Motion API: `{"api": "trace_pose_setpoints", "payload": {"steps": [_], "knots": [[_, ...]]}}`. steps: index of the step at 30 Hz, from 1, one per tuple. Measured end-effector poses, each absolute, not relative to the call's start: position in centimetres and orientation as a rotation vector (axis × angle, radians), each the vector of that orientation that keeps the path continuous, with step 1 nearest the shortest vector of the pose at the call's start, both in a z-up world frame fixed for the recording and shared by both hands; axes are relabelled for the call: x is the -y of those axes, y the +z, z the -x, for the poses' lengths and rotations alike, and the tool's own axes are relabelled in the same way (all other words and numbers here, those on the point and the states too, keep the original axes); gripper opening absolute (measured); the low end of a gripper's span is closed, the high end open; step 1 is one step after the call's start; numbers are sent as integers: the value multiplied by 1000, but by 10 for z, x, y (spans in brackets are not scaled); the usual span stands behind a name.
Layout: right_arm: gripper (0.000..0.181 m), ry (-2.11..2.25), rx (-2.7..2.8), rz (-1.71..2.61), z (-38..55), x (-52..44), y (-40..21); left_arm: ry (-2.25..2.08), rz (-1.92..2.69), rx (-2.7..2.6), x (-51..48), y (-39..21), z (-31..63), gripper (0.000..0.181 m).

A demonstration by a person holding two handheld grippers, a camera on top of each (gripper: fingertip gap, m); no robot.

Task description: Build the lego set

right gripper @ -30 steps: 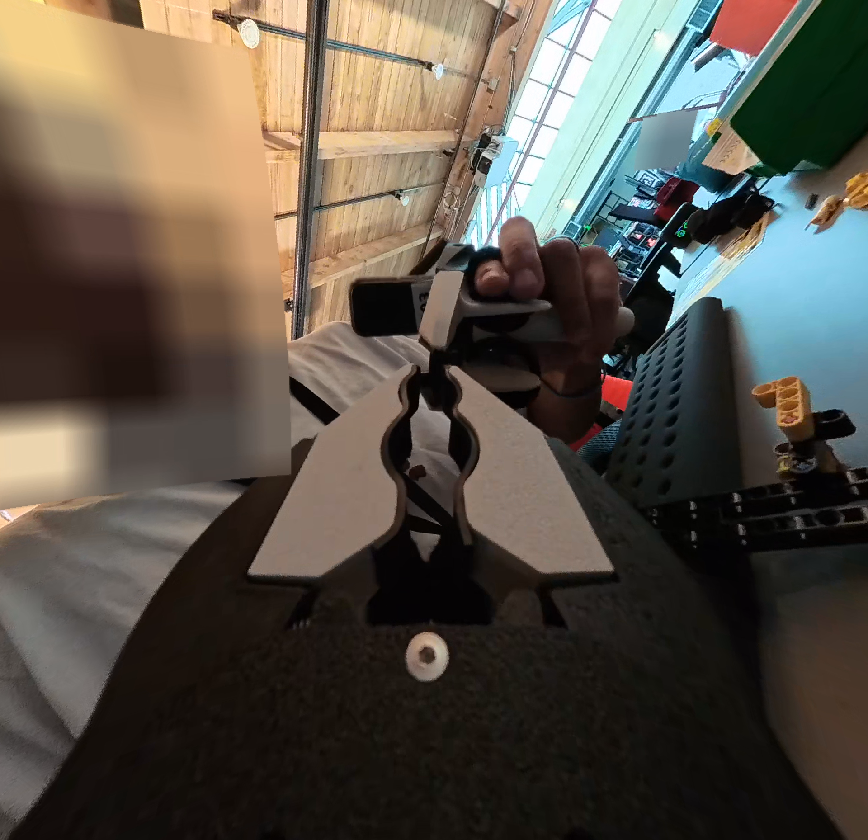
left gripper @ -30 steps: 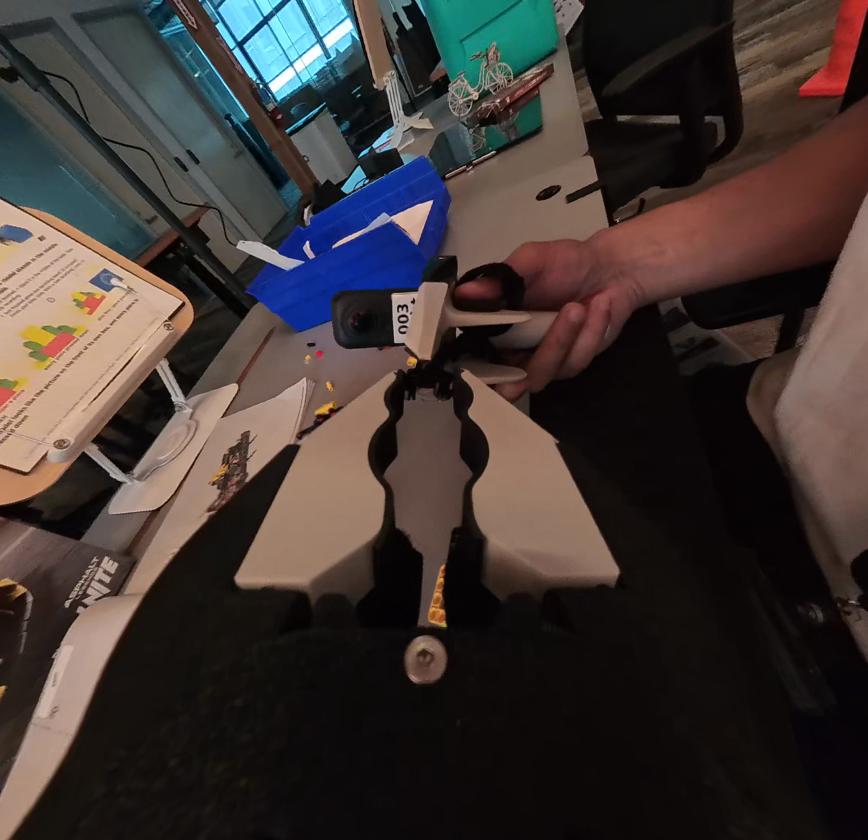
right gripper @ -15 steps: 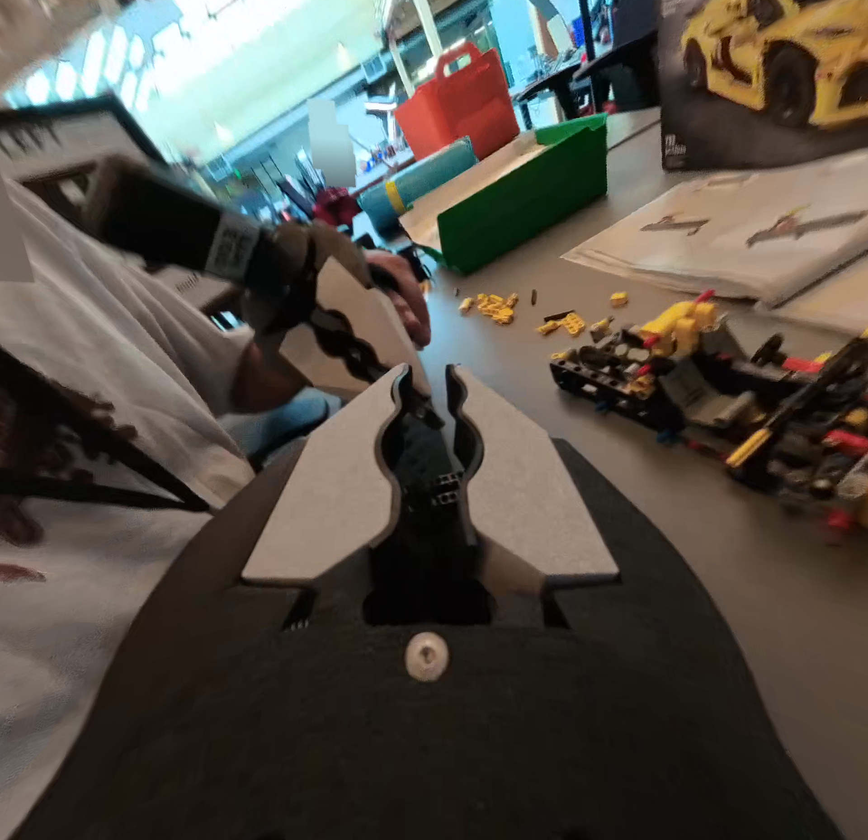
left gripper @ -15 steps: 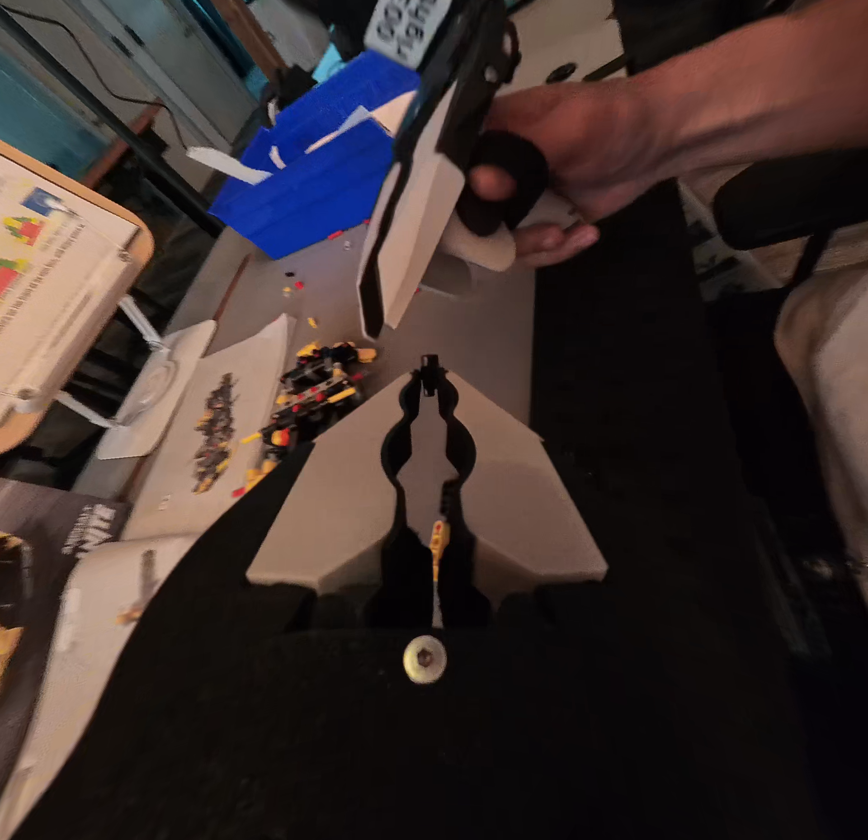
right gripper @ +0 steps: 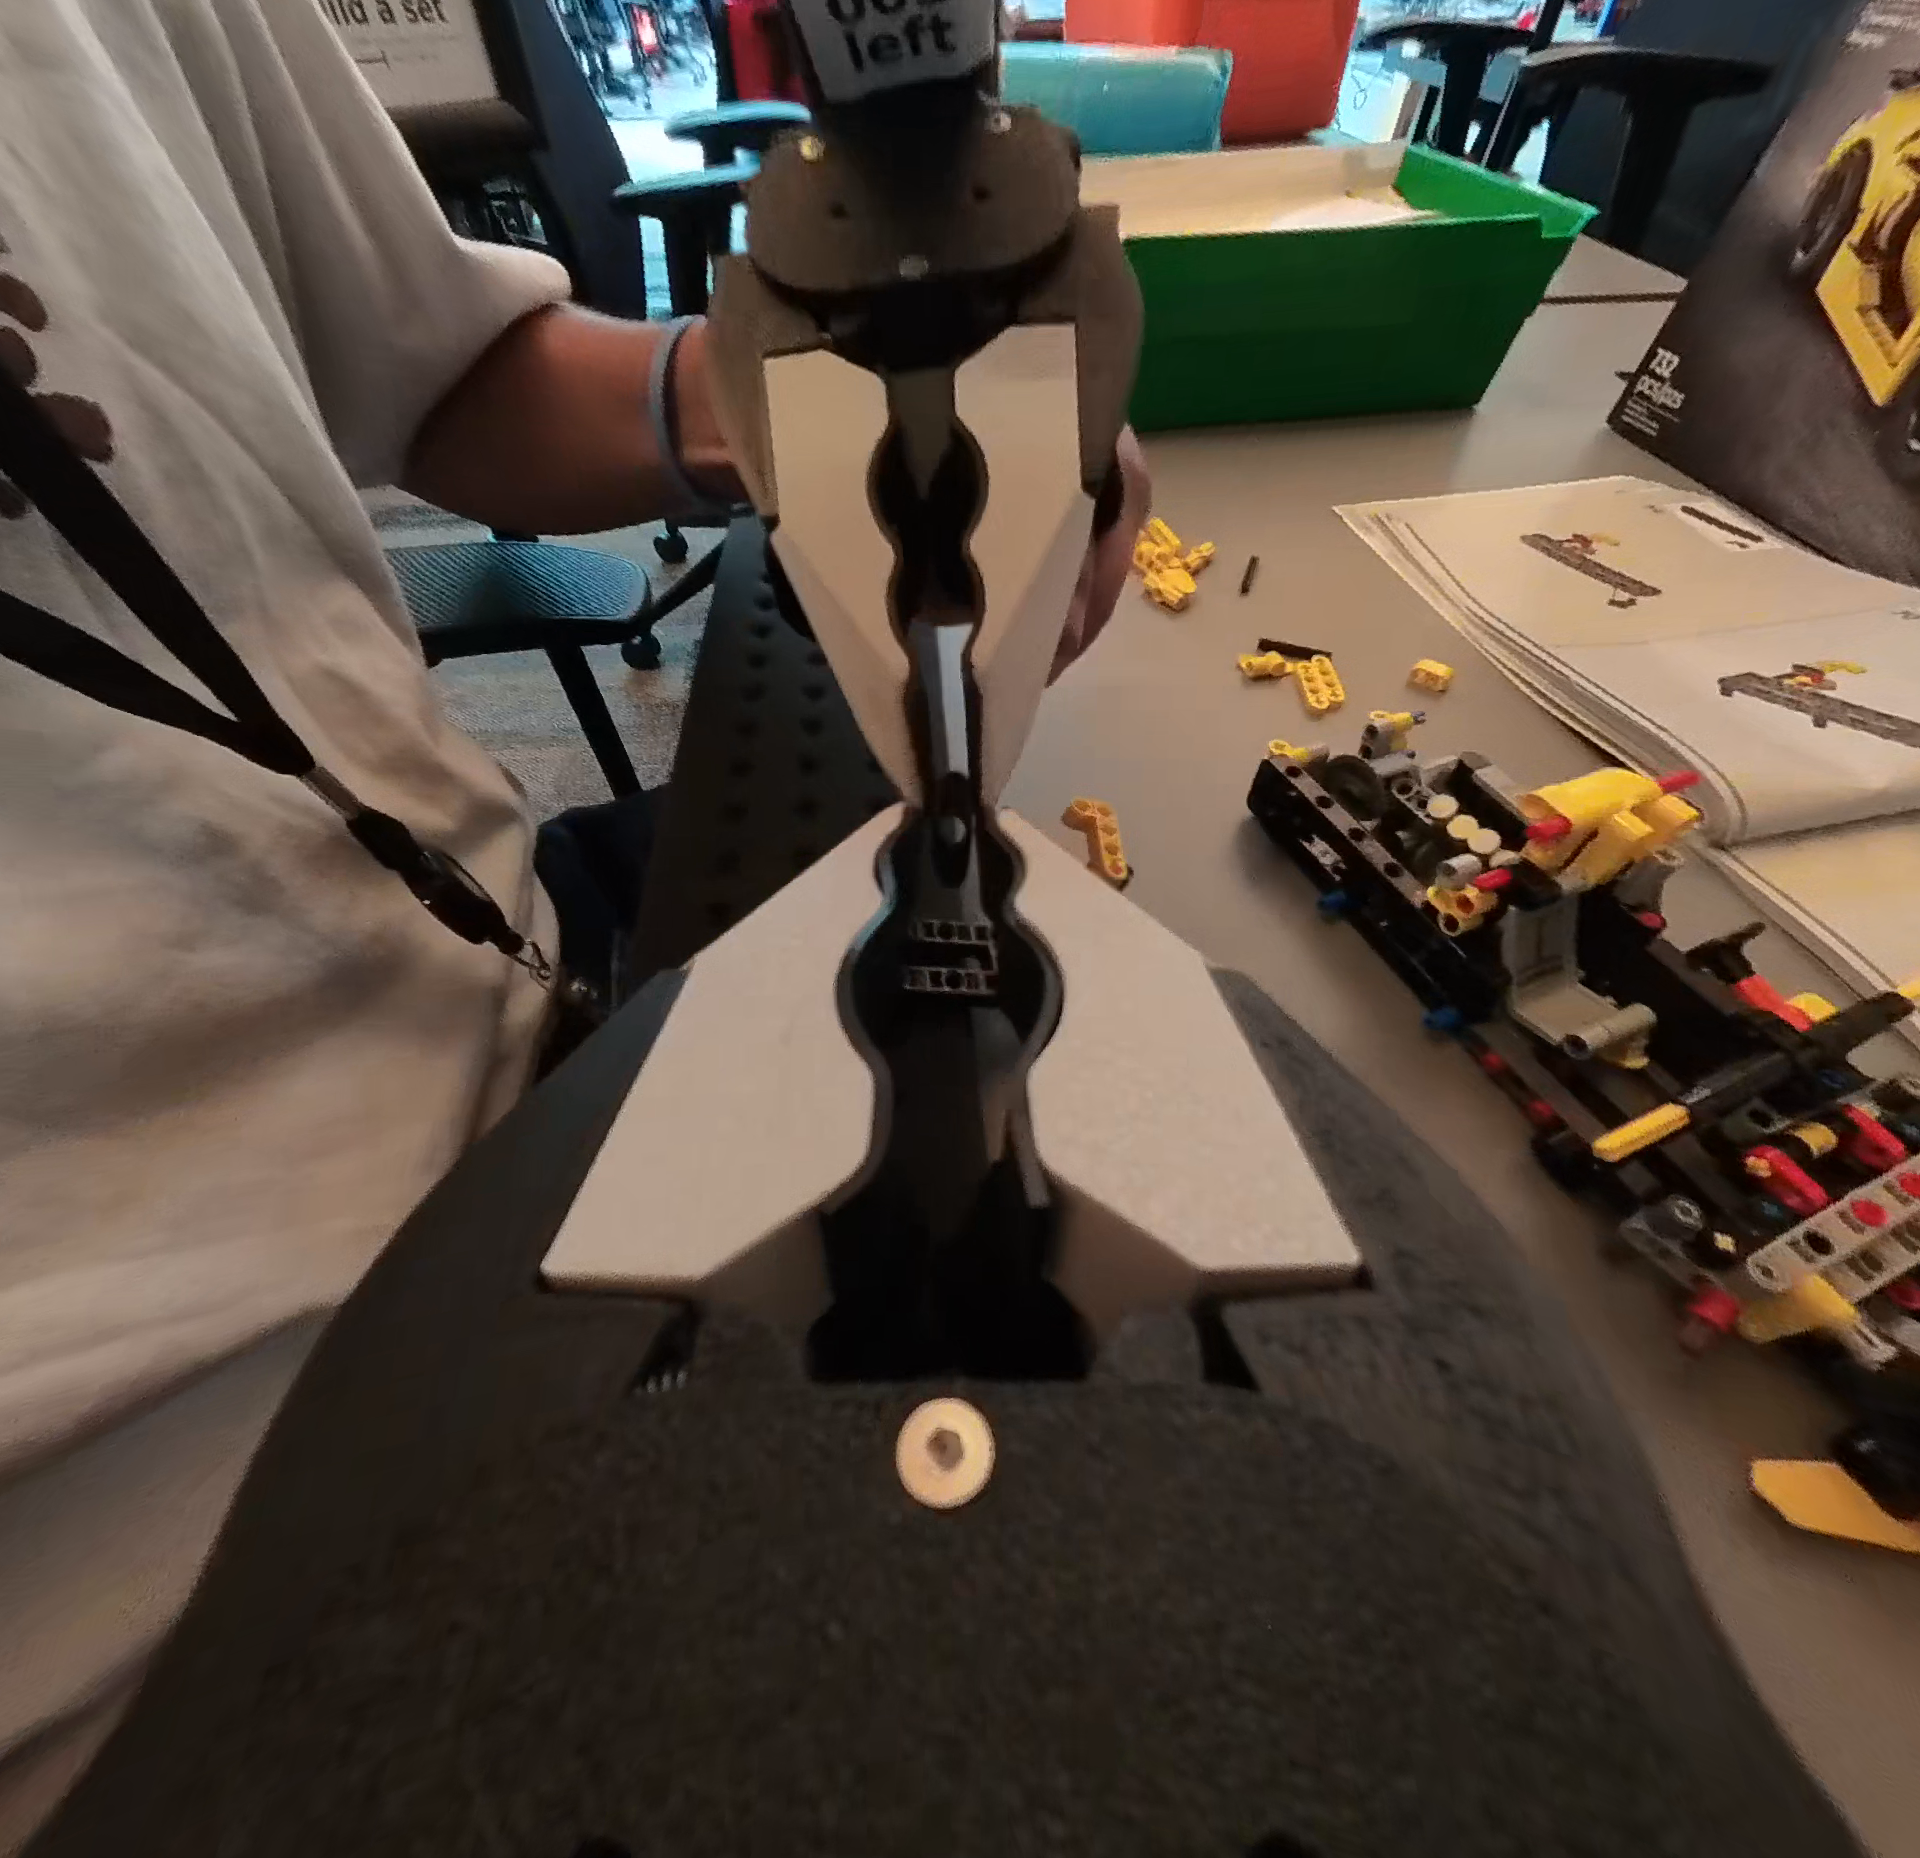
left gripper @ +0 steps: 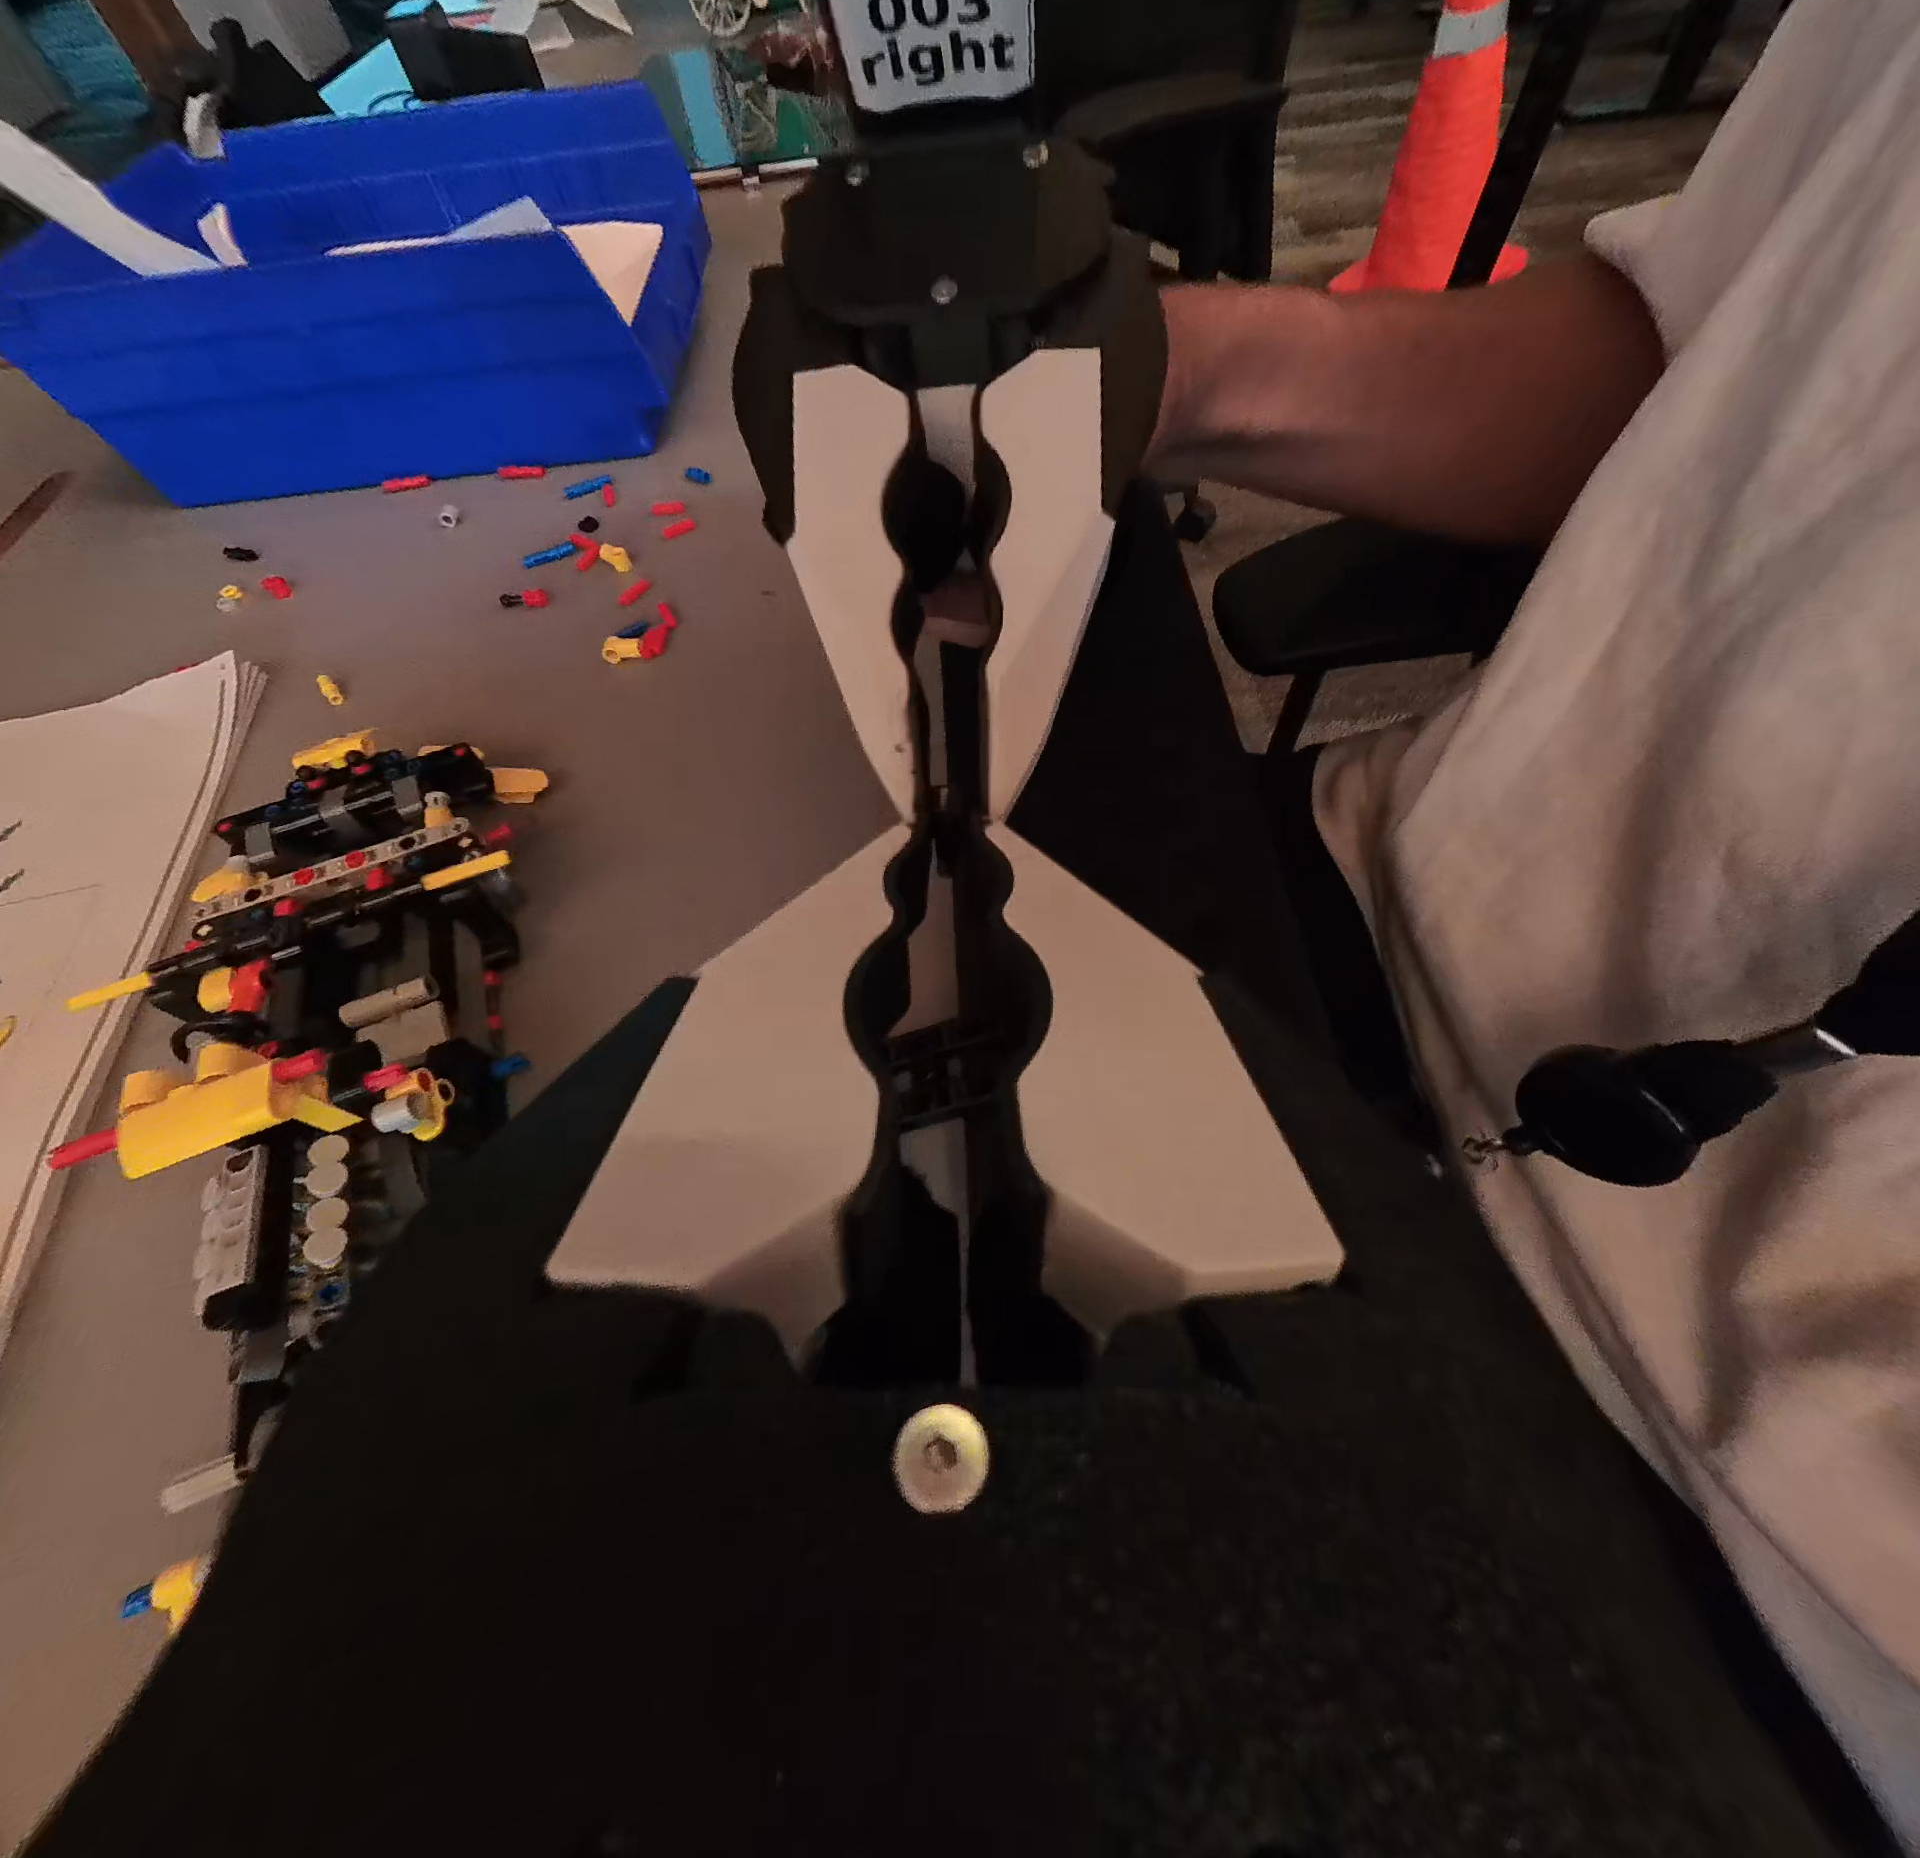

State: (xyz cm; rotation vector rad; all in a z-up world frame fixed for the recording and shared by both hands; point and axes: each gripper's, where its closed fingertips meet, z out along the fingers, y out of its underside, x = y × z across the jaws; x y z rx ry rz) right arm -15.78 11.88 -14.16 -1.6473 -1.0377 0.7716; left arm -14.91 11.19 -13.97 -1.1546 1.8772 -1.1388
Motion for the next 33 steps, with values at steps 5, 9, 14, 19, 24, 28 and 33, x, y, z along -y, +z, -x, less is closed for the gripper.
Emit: {"api": "trace_pose_setpoints", "payload": {"steps": [5,9,14,19,24,28,33], "knots": [[7,725,1075,1723,157,-120,-154,-1041,1157,-1924,-113,-148,149,7],[7,600,991,1809,138,-137,-161,-907,1403,-1789,-142,-152,156,11],[6,792,631,1766,115,-157,-146,-934,1771,-1582,-144,-164,178,54],[6,967,540,1646,106,-152,-126,-611,1440,-1826,-138,-178,194,59],[6,1017,552,1638,109,-145,-126,-636,1206,-2084,-144,-191,190,56],[6,1027,554,1646,110,-145,-127,-688,1042,-2233,-142,-206,174,51],[6,1117,528,1620,108,-145,-123,-647,783,-2562,-135,-216,169,47]]}}
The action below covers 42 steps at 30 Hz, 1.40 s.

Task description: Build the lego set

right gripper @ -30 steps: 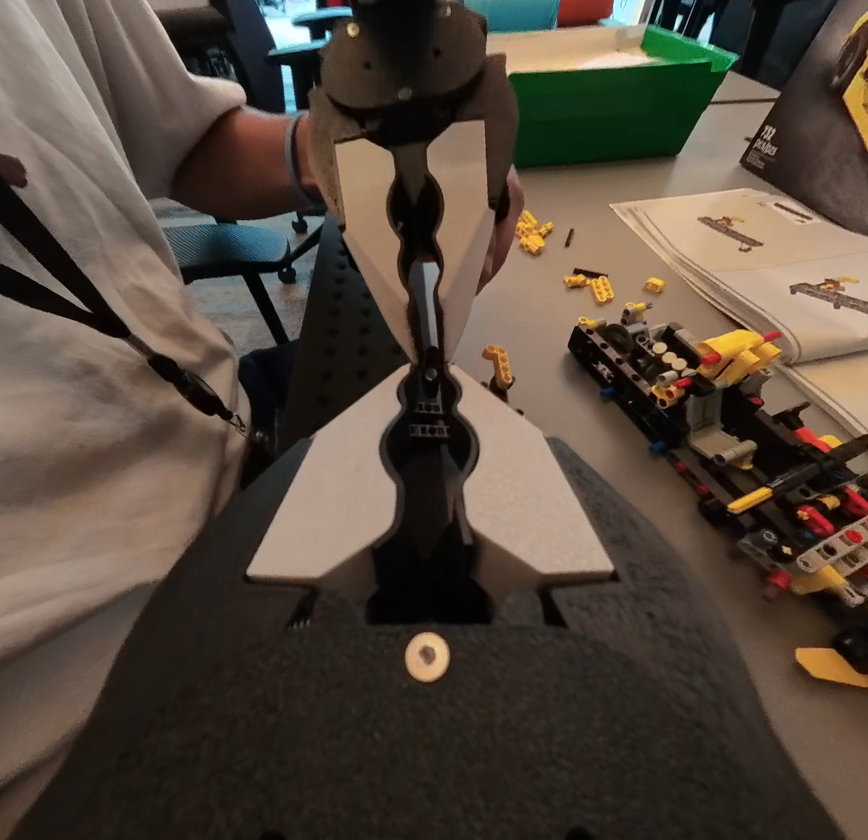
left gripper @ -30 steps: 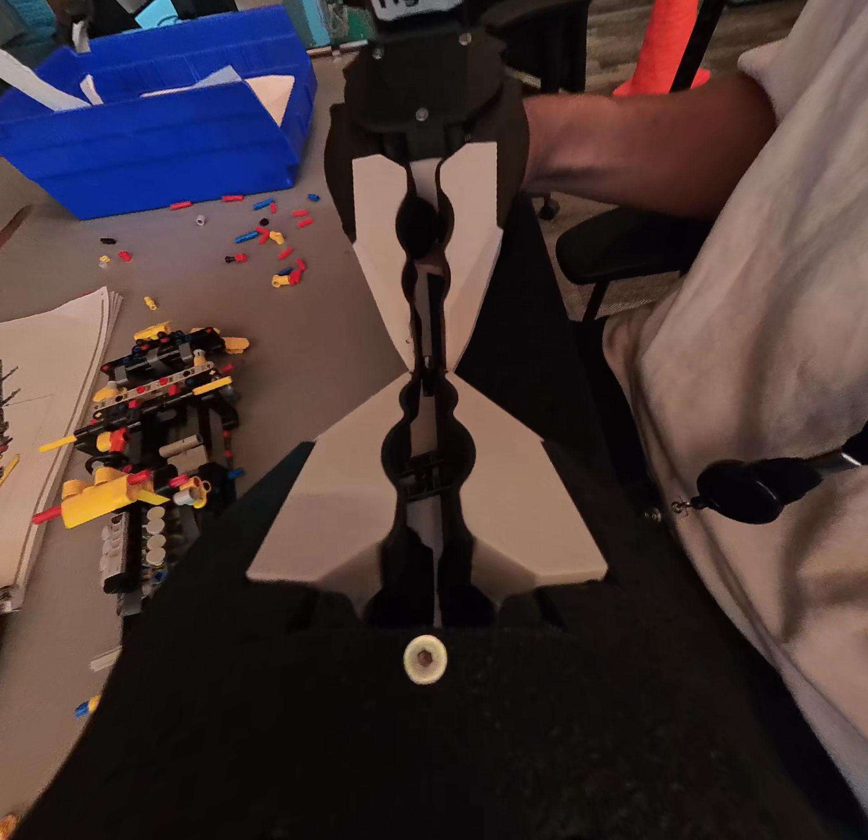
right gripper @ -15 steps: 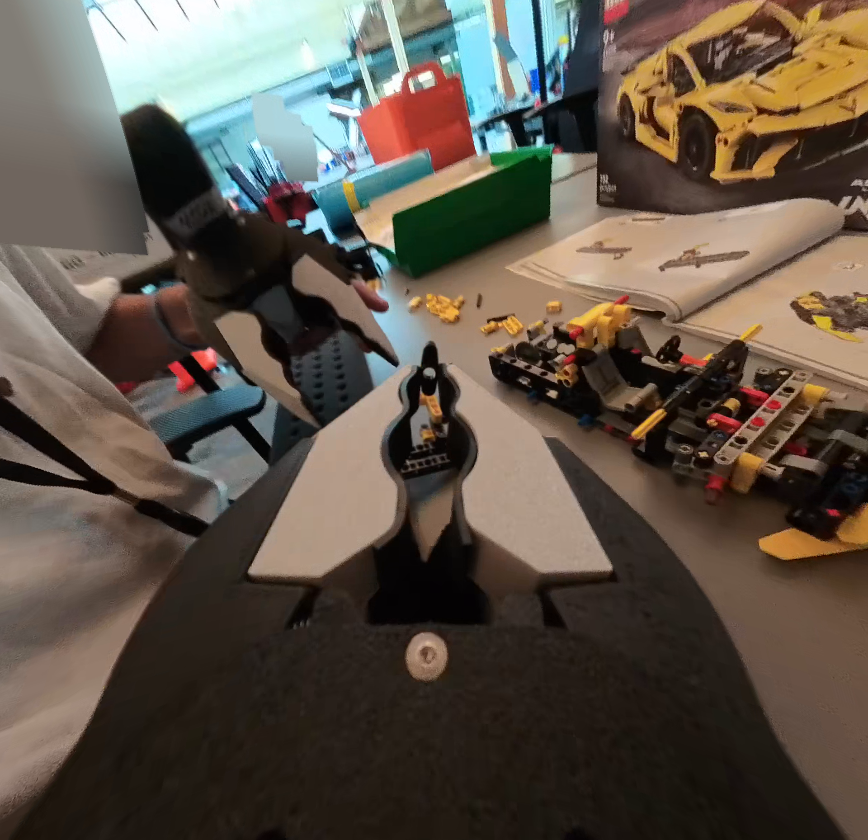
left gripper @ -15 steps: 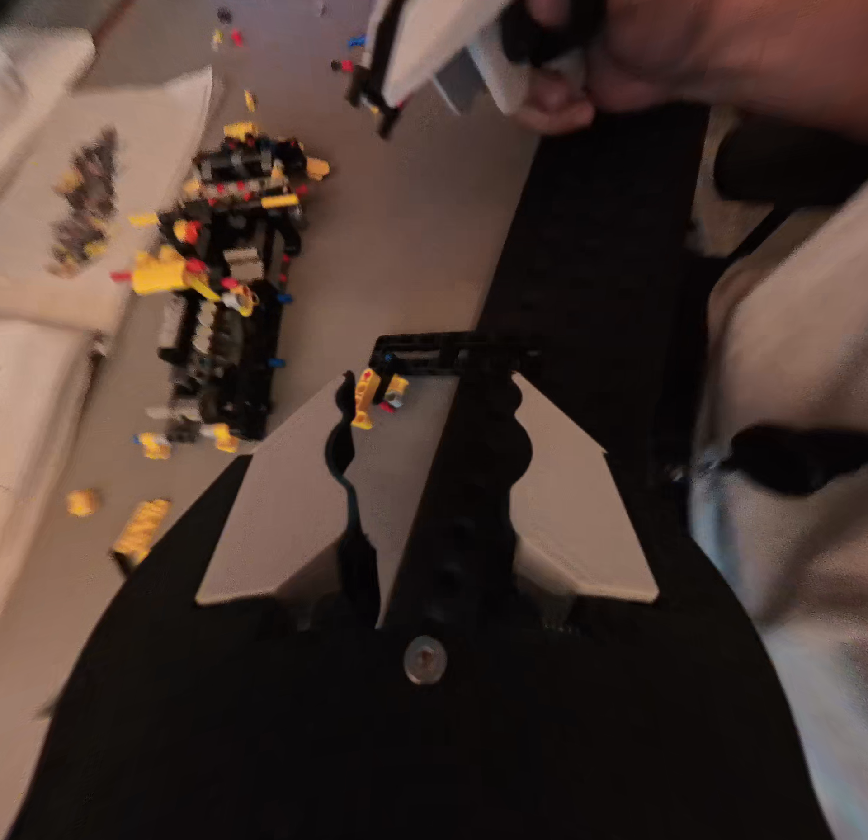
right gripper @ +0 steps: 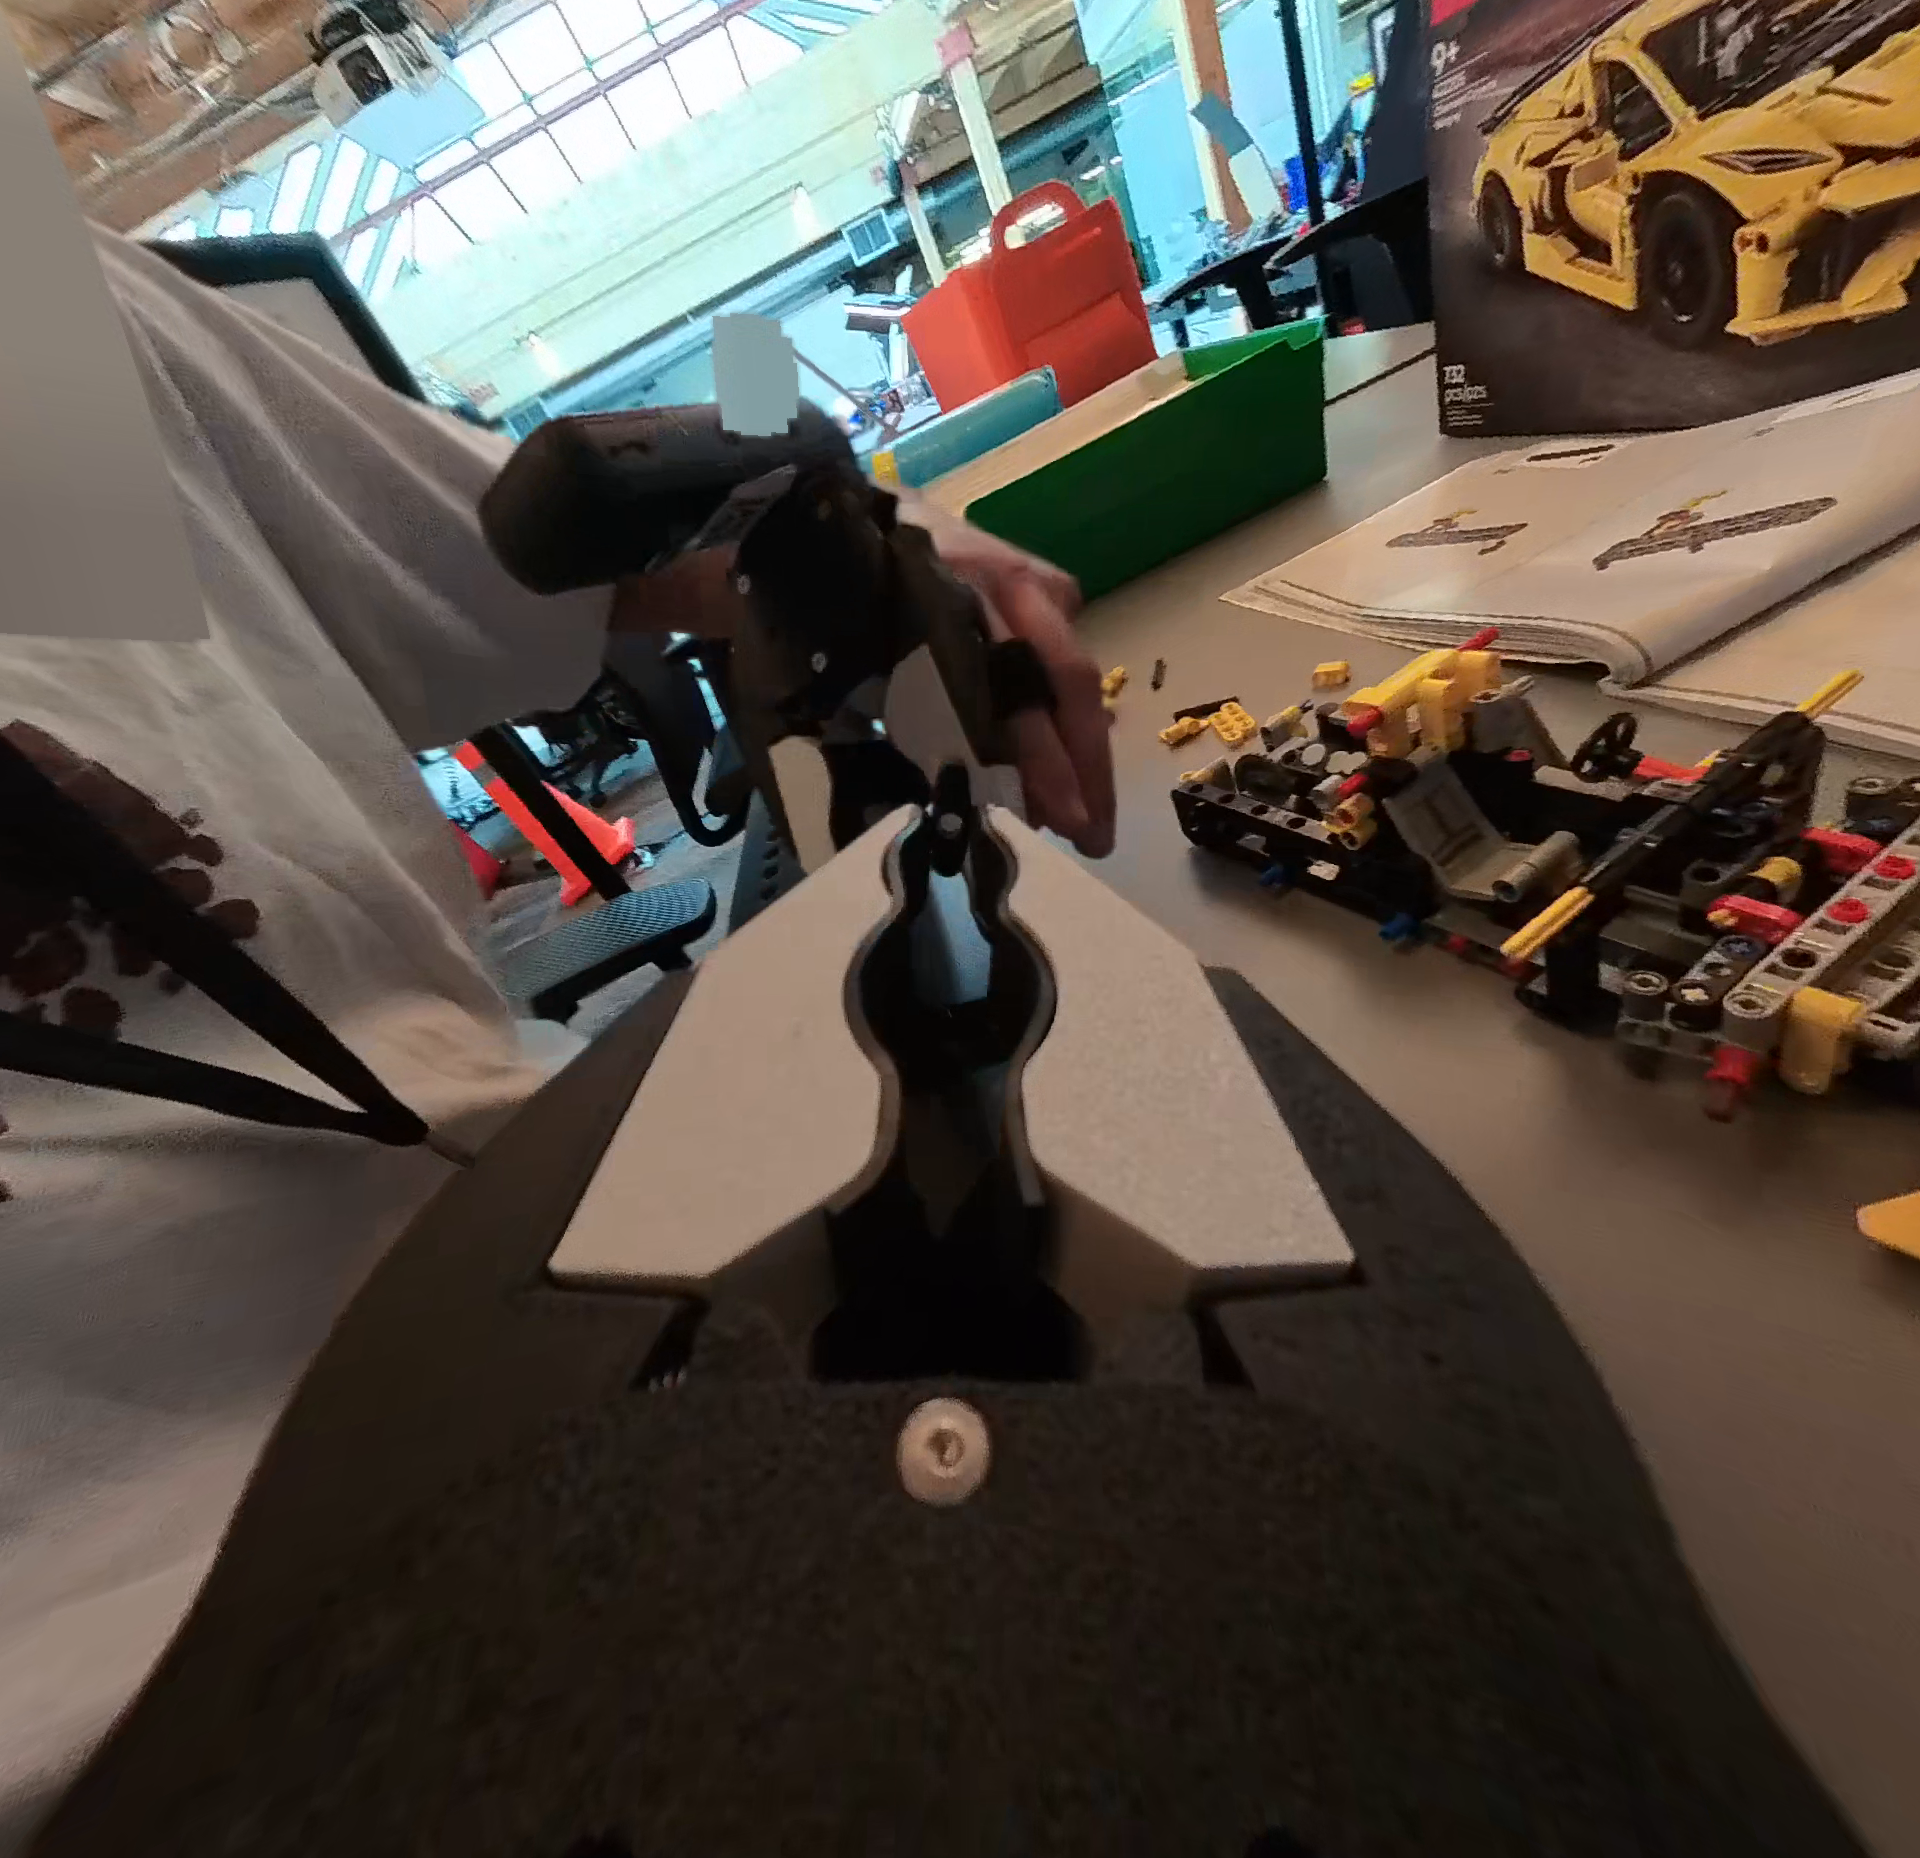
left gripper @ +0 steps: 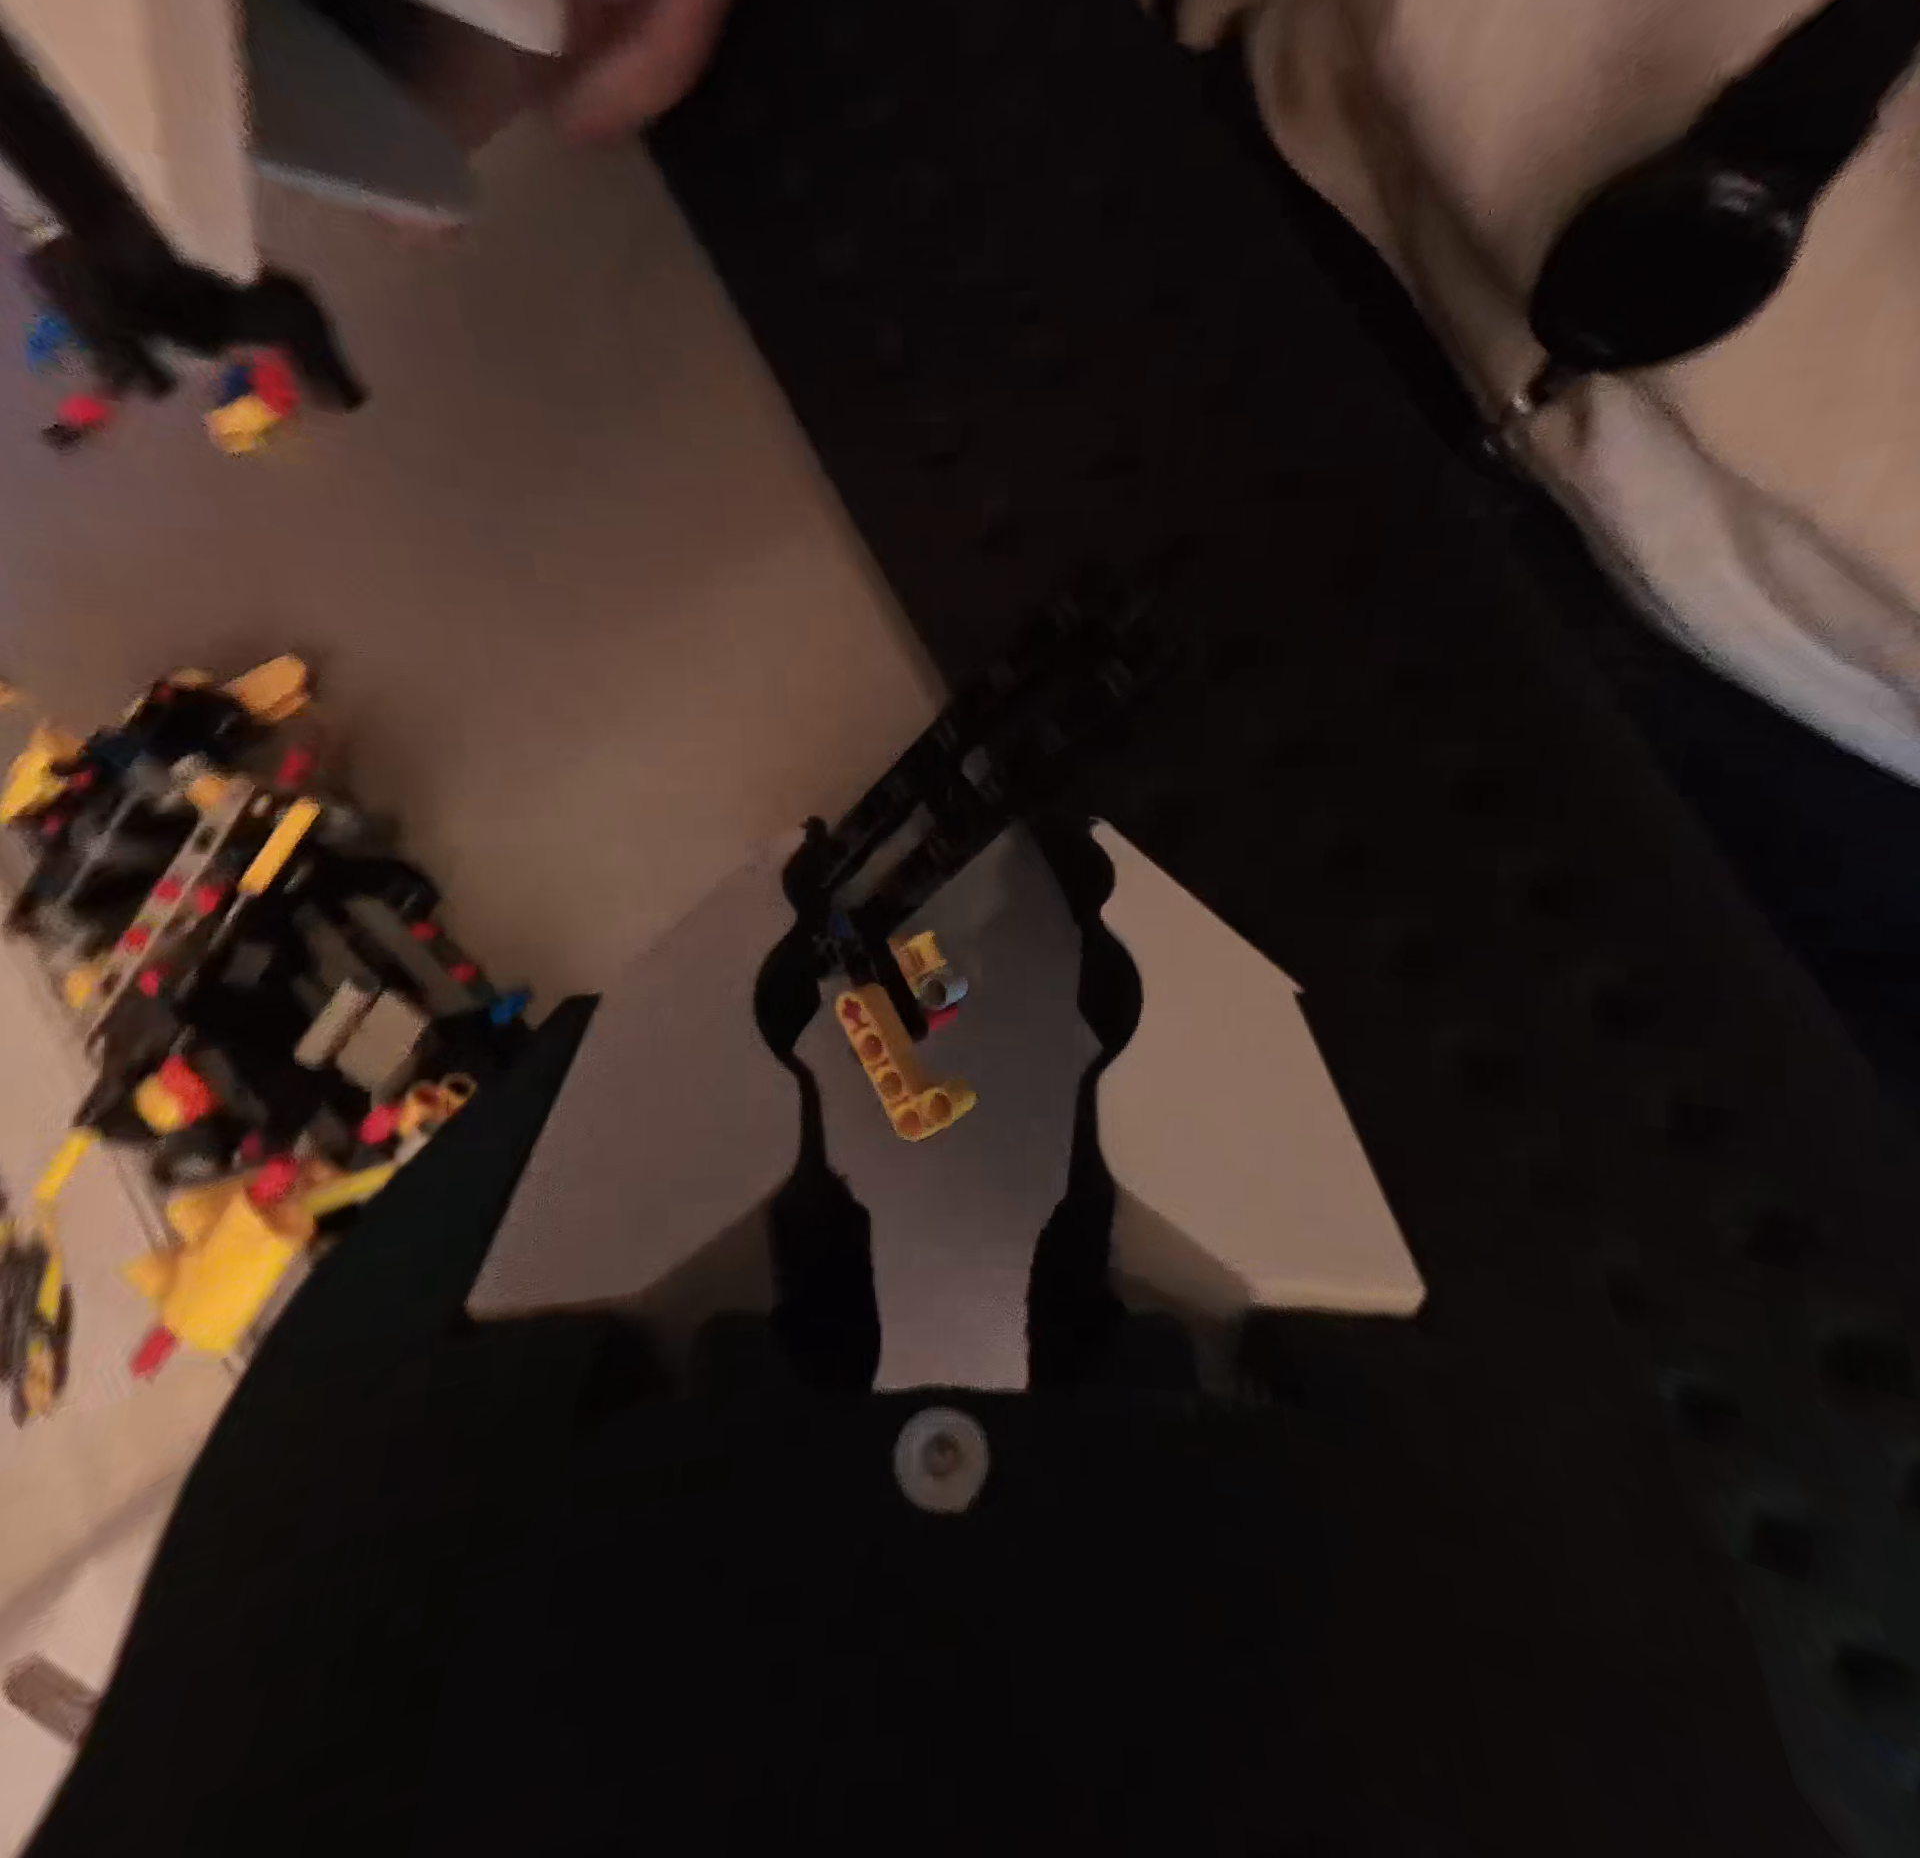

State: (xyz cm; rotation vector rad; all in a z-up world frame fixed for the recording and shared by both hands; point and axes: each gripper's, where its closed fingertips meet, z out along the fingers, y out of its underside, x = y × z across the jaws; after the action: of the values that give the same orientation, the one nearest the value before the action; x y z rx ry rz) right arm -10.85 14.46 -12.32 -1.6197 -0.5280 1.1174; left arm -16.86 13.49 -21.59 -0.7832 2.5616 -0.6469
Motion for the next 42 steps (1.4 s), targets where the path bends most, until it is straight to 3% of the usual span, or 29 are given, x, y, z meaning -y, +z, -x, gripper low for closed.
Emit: {"api": "trace_pose_setpoints", "payload": {"steps": [5,12,14,18,20,23,25,29,33,42], "knots": [[6,1190,547,1620,114,-142,-124,-522,569,-2896,-133,-219,164,49],[6,1304,433,1483,93,-137,-102,-723,555,-3134,-124,-231,163,48],[6,1352,393,1441,86,-137,-96,-791,537,-3189,-120,-234,170,34],[6,1354,368,1426,80,-139,-93,-806,736,-3208,-124,-231,172,28],[6,1269,367,1425,76,-141,-92,-987,931,-3051,-124,-215,161,28],[6,1041,330,1392,59,-148,-86,-1761,1425,-2436,-127,-144,123,27],[6,850,350,1342,51,-149,-77,-2186,1557,-1882,-150,-100,106,26],[5,303,599,1345,66,-156,-74,-2649,1547,-1223,-174,-69,111,26],[7,26,872,1309,98,-165,-71,-2827,1429,-1091,-166,-64,120,26],[6,92,1024,1311,130,-168,-82,-2855,1474,-1211,-153,-86,132,25]]}}
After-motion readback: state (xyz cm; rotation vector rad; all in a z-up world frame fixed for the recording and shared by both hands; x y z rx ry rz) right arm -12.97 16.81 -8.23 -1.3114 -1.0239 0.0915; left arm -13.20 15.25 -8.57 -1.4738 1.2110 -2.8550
